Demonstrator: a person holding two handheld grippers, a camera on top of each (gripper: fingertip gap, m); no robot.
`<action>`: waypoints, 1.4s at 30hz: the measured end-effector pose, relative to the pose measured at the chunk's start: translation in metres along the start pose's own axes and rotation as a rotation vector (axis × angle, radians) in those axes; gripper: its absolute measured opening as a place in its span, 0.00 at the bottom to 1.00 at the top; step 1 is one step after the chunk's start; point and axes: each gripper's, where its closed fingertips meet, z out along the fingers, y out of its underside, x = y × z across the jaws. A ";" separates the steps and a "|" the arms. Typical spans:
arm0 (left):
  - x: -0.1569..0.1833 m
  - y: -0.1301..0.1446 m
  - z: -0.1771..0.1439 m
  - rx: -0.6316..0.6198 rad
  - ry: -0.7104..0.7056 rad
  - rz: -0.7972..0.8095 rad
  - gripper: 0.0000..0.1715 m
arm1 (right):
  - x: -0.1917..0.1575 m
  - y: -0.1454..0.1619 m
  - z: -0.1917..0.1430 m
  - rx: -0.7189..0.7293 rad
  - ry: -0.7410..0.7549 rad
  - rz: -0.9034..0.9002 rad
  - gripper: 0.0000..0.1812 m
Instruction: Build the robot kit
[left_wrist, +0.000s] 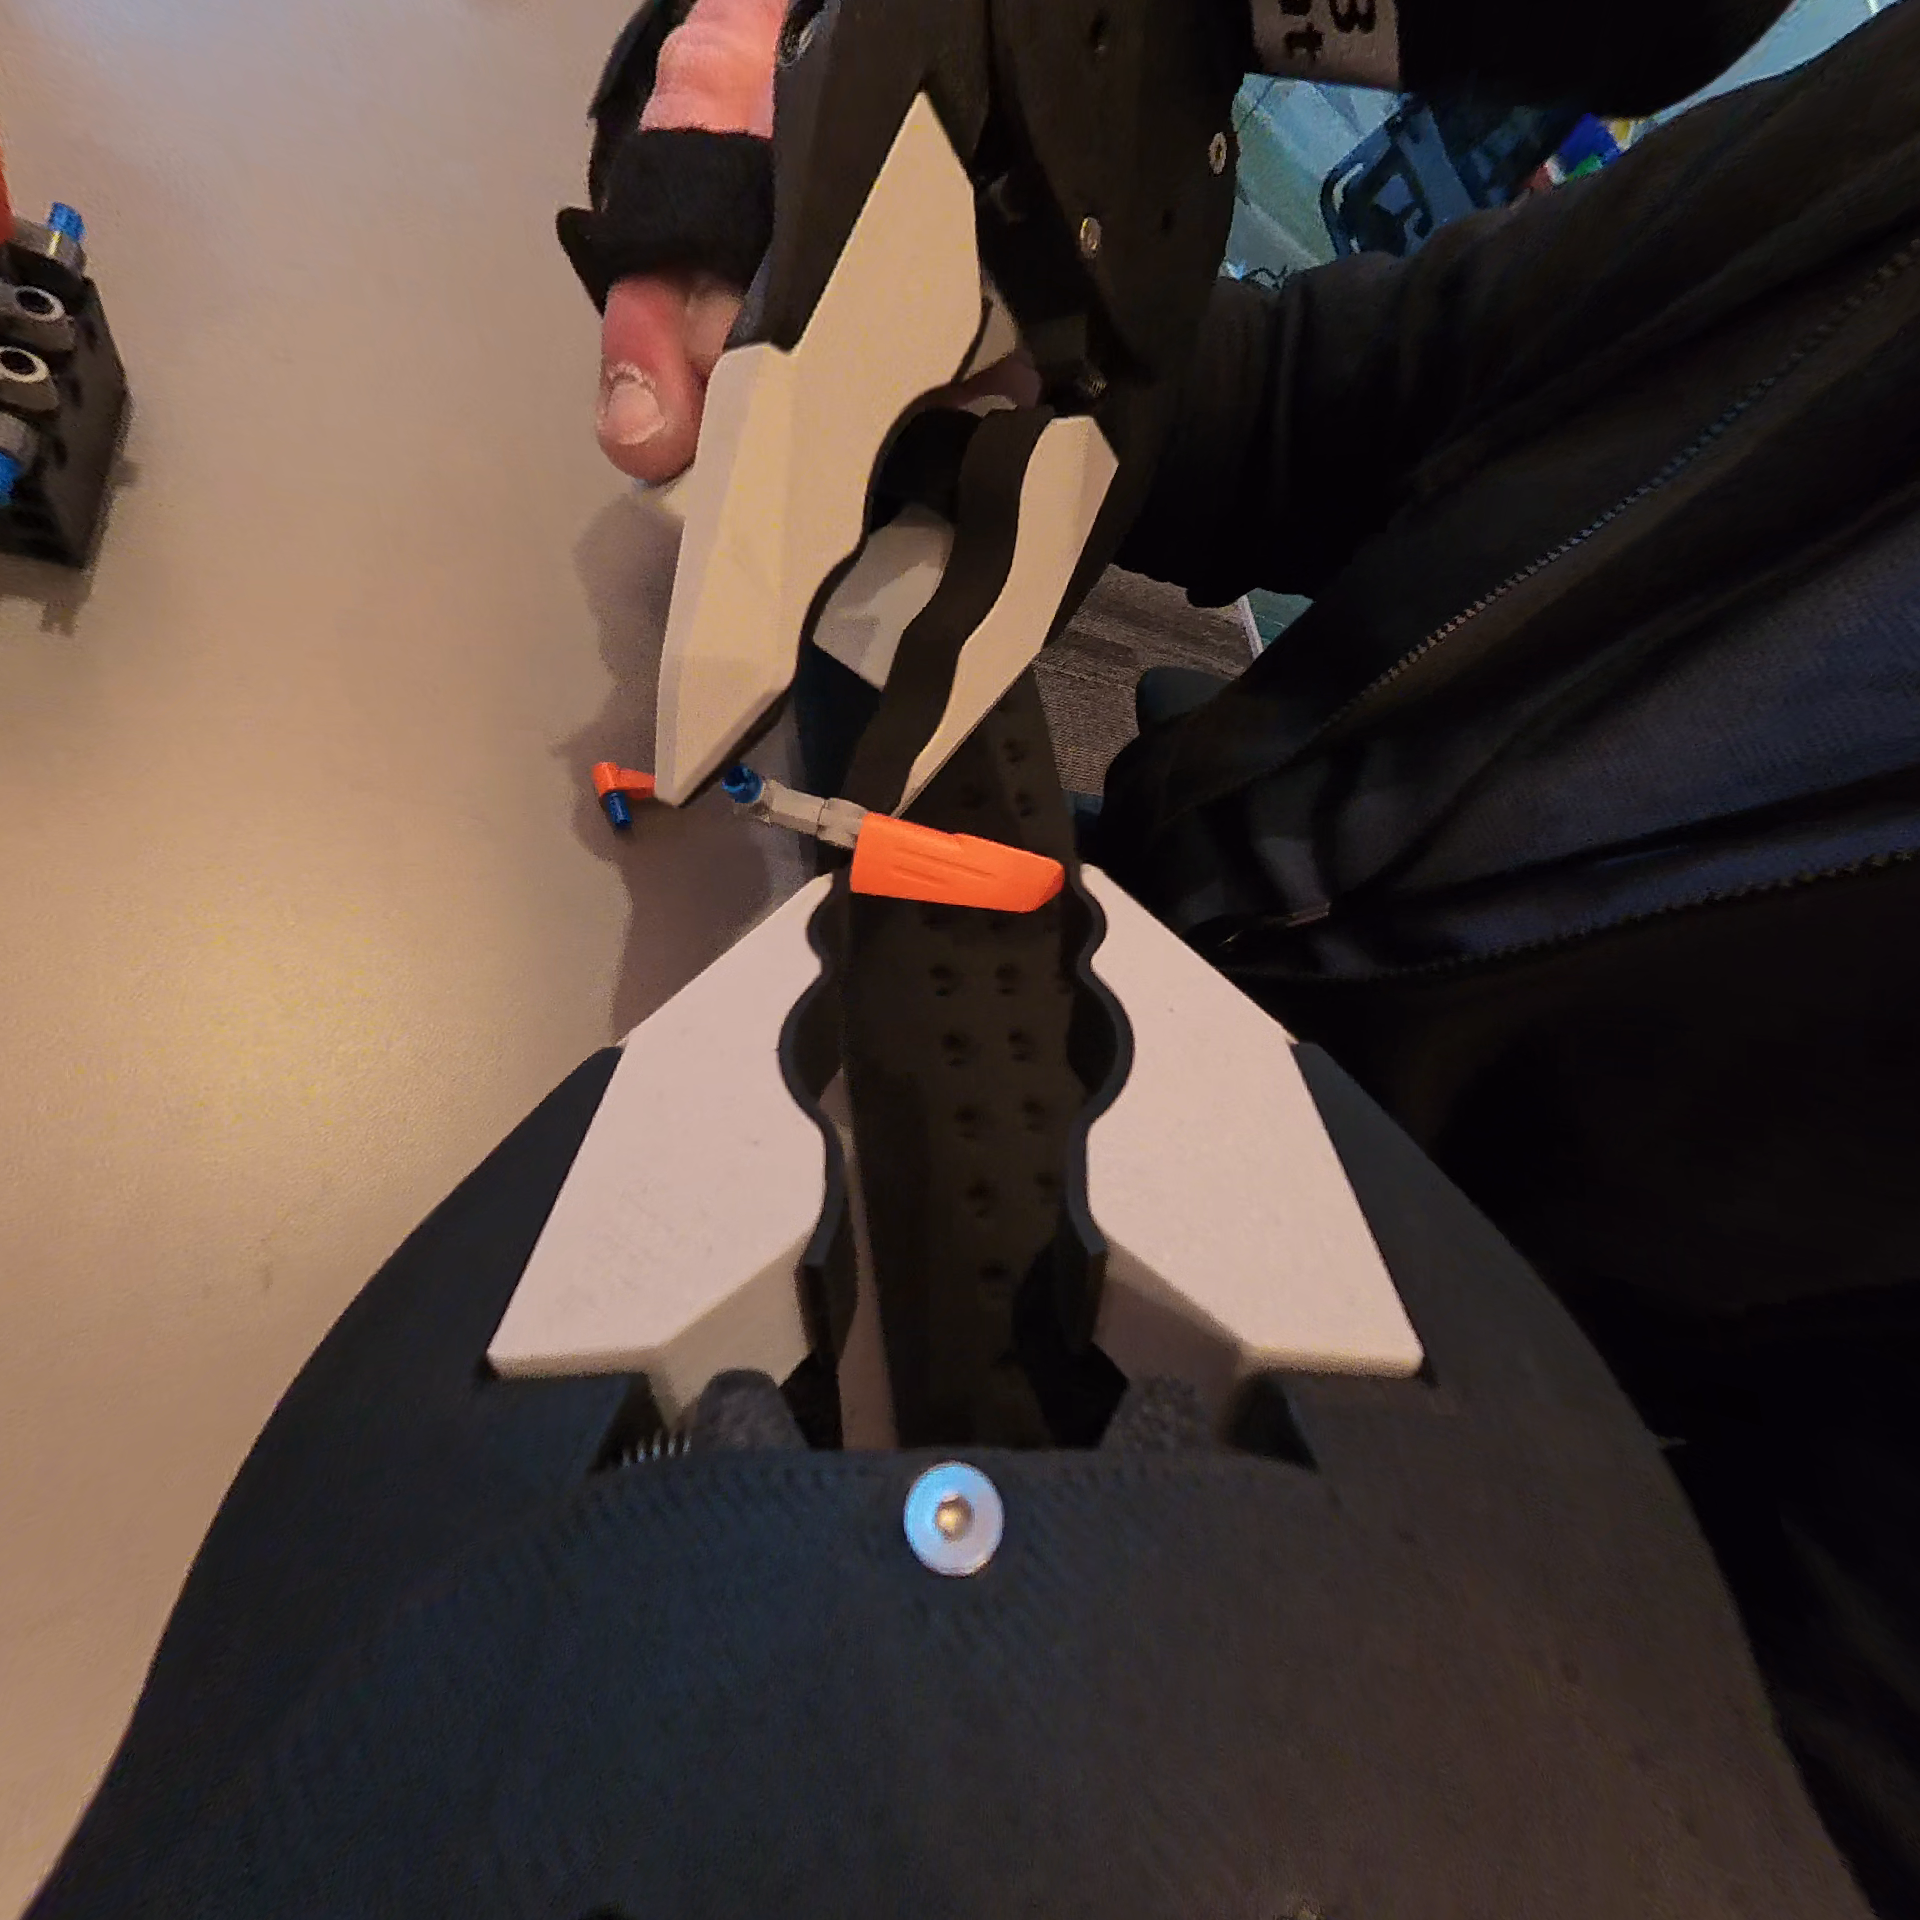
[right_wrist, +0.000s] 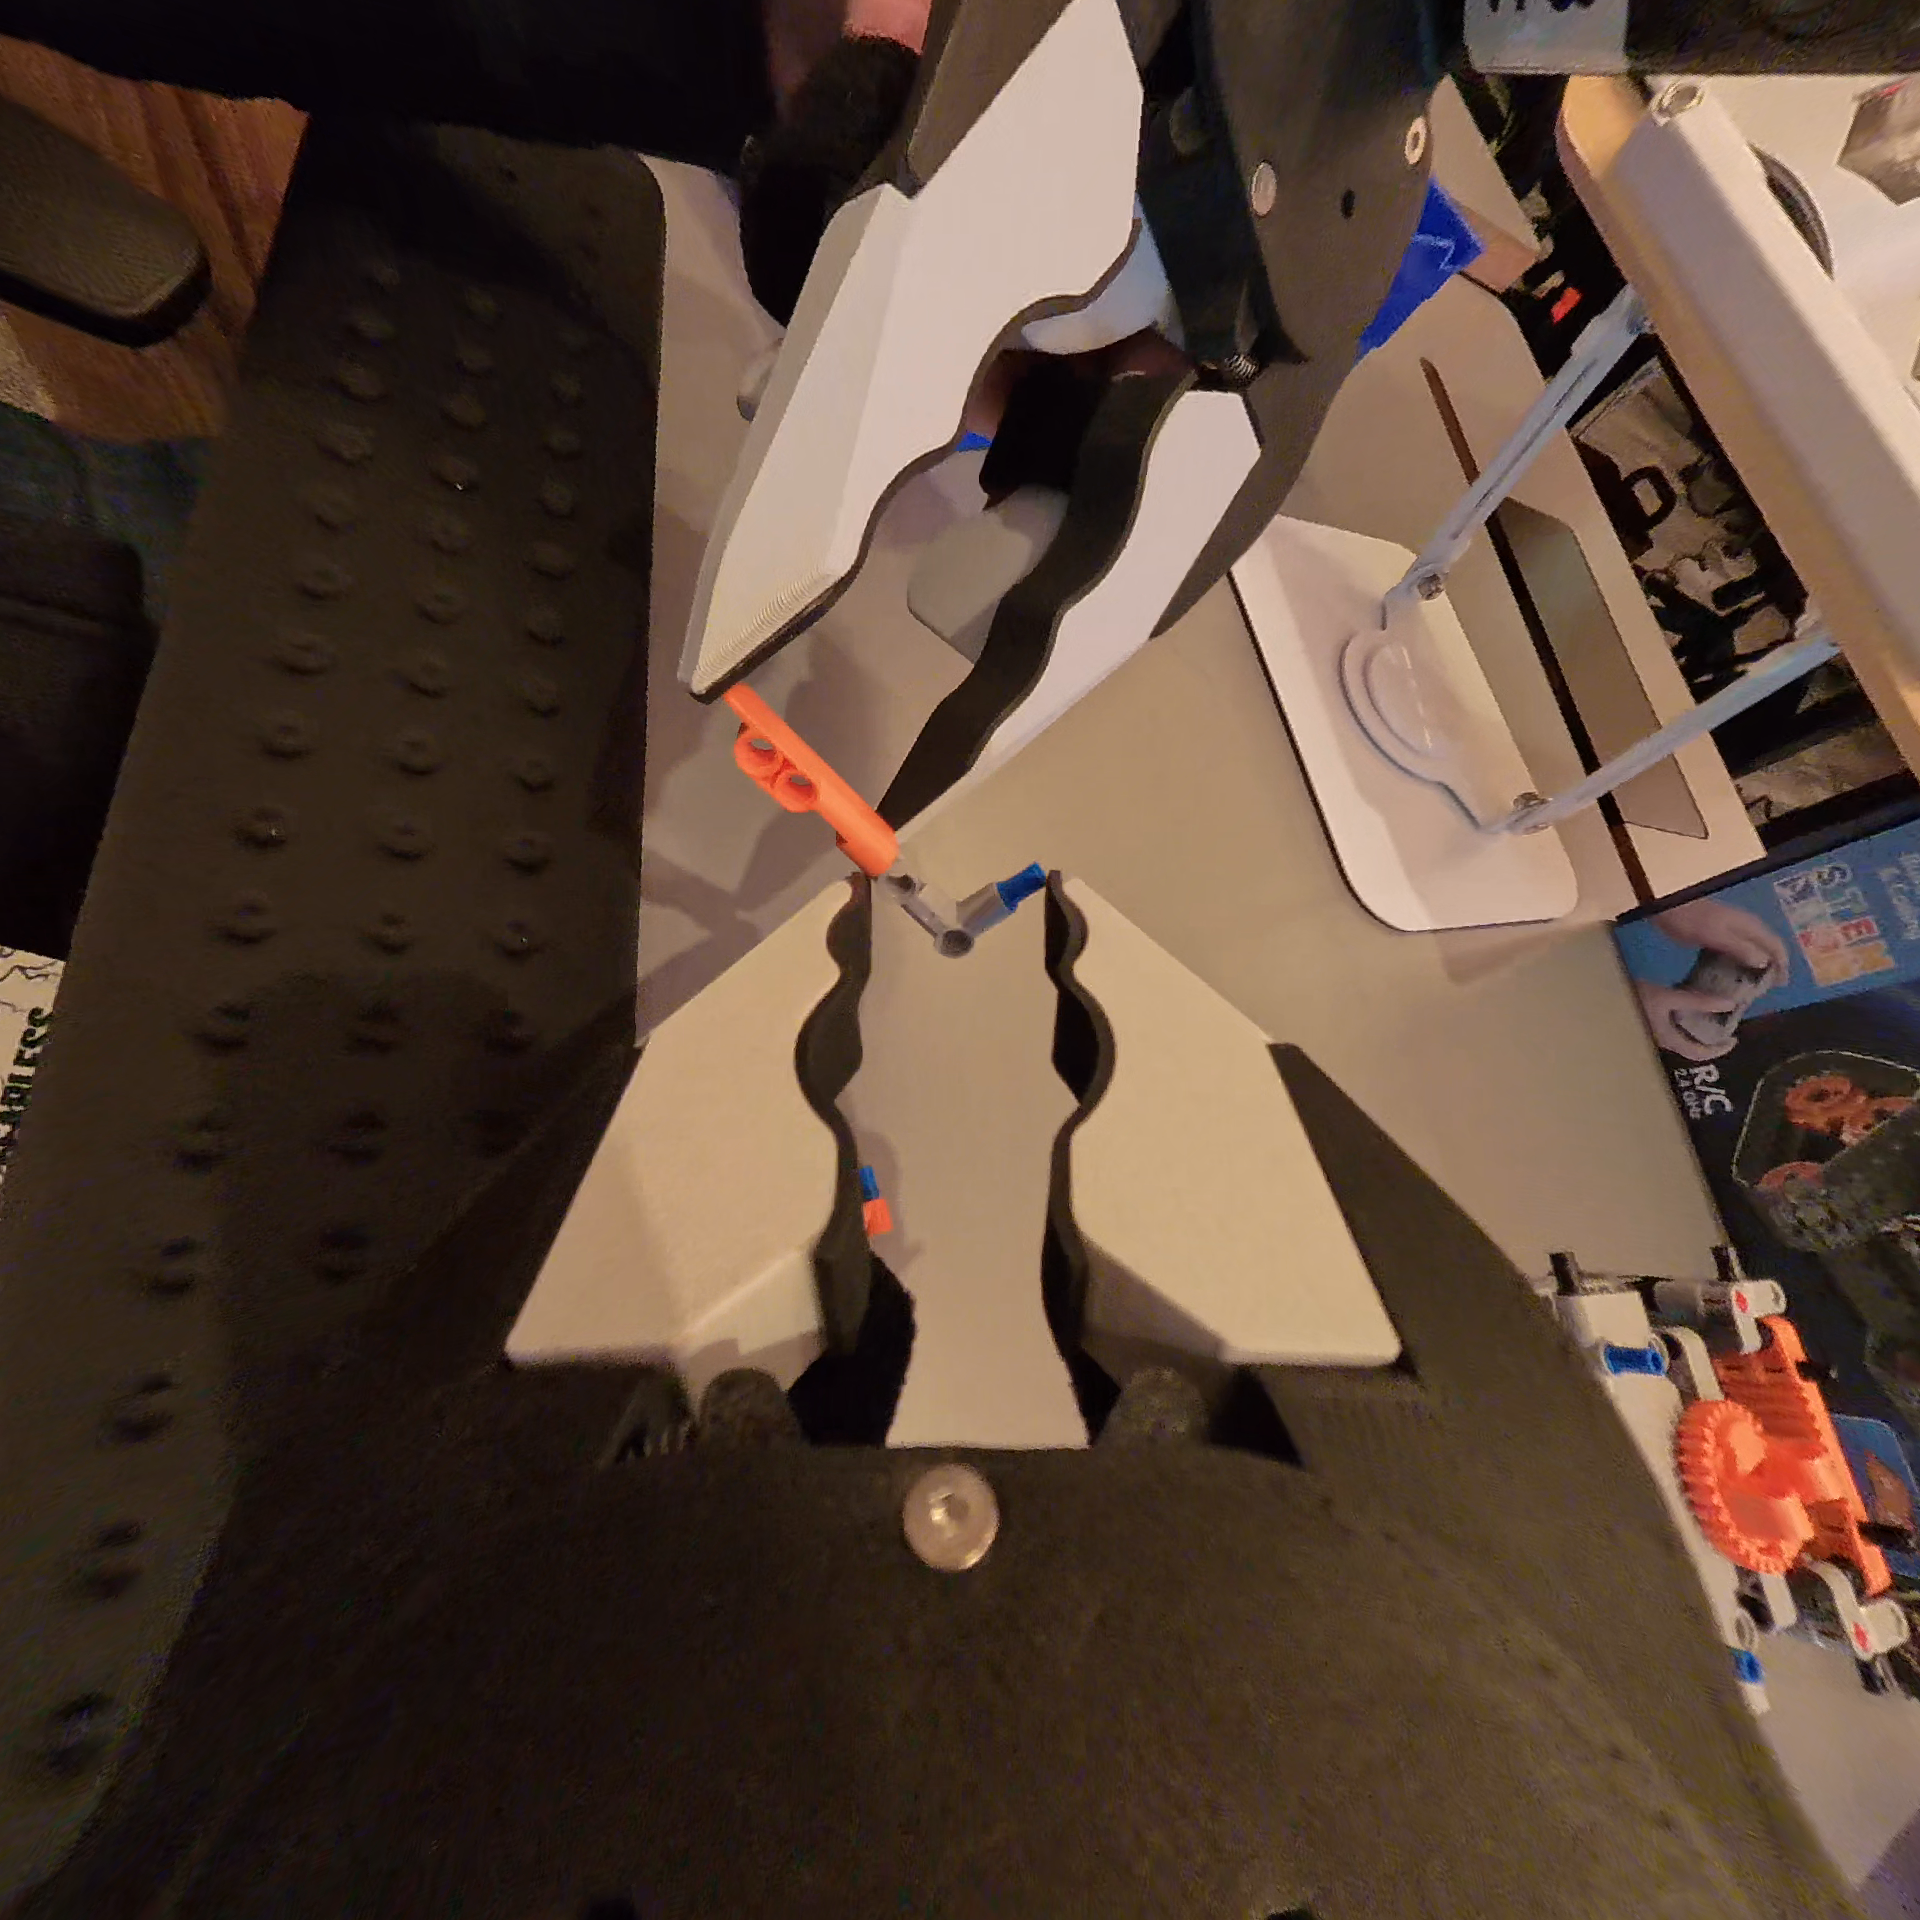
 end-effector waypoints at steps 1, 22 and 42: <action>-0.001 0.000 0.000 -0.004 0.001 0.000 0.22 | 0.000 0.000 0.000 -0.005 -0.001 0.000 0.17; -0.024 -0.051 -0.028 0.359 -0.194 0.175 0.23 | 0.040 0.005 -0.019 0.191 -0.007 0.557 0.16; -0.024 -0.066 -0.040 0.492 -0.210 0.189 0.20 | 0.069 0.010 -0.029 0.004 0.341 0.270 0.16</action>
